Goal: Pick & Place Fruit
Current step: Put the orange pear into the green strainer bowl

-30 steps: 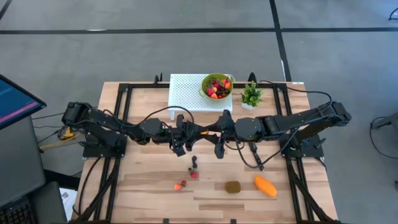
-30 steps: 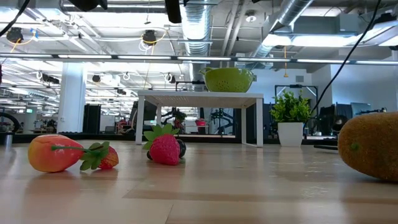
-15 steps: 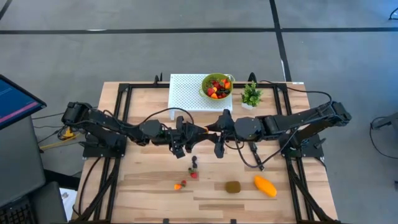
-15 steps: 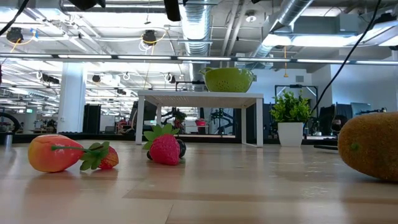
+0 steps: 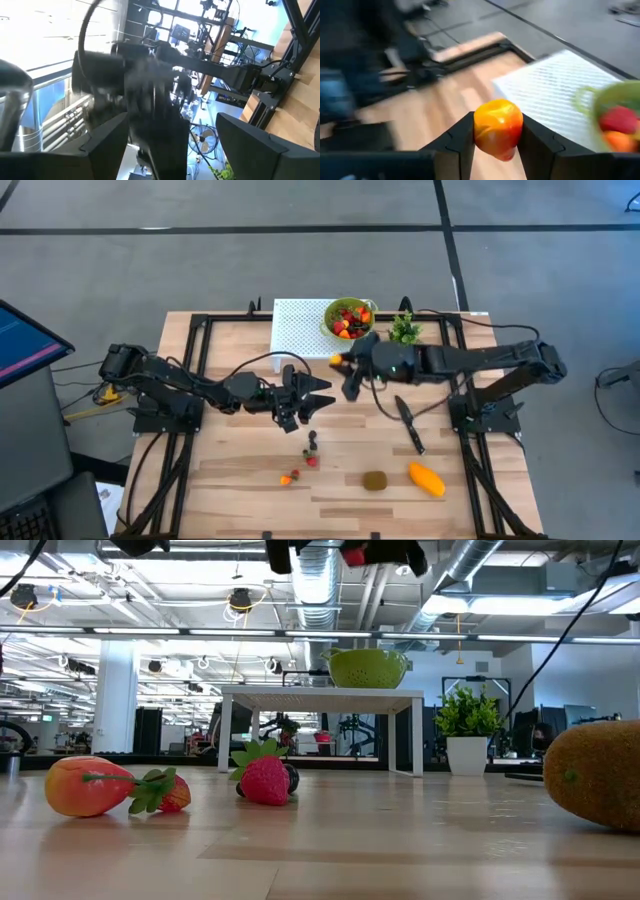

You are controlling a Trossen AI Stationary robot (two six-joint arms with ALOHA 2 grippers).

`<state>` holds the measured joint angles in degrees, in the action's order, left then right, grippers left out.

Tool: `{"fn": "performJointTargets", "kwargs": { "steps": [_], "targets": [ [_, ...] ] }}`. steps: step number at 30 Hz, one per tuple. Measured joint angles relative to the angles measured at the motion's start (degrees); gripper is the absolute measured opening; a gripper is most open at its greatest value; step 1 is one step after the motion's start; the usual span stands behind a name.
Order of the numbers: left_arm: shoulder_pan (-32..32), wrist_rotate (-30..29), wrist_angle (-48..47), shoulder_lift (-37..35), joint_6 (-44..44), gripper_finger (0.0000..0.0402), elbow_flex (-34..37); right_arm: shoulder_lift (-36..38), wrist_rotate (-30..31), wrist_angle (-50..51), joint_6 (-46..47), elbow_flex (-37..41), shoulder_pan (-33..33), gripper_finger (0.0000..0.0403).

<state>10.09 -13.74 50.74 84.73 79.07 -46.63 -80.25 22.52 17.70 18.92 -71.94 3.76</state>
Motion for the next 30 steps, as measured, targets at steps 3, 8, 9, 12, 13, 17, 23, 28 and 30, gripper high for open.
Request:
{"fn": "performJointTargets", "kwargs": {
  "steps": [3,8,9,12,13,17,23,28,30],
  "targets": [
    [0.0,-0.02,0.41,0.0,0.0,0.0286,0.0,0.05,-0.04,2.2,-0.02,-0.02,-4.6,0.0123],
    [-0.02,-0.23,0.61,0.0,-0.02,0.0278,-0.02,0.04,-0.26,3.21,-2.46,-0.02,-12.66,0.012],
    [-0.02,-0.26,0.69,0.0,-0.02,0.0276,-0.02,0.04,-0.3,3.52,-2.47,-0.02,-14.21,0.012],
    [-0.02,-0.26,0.75,0.0,-0.02,0.0272,-0.02,0.04,-2.11,4.28,-2.44,-0.02,-18.88,0.0121],
    [-0.02,-0.26,0.79,0.0,-0.02,0.027,-0.02,0.04,-3.17,4.65,-2.45,-0.02,-20.42,0.0122],
    [-0.02,-0.24,0.8,0.0,-0.03,0.0264,-0.02,-0.32,-6.72,6.07,-2.45,-0.07,-25.27,0.0124],
    [-0.02,-0.22,0.79,0.0,-0.57,0.0255,-0.02,-1.35,-10.48,9.68,-2.43,-0.13,-28.97,0.0124],
    [-0.03,-0.17,0.79,-0.02,-1.95,0.0249,-0.02,-1.56,-10.73,10.93,-2.43,-0.11,-28.84,0.0124],
    [-0.02,-0.15,0.81,-0.02,-1.97,0.0247,-0.02,-1.56,-10.71,11.18,-2.43,-0.11,-28.48,0.0124]
  ]
}}
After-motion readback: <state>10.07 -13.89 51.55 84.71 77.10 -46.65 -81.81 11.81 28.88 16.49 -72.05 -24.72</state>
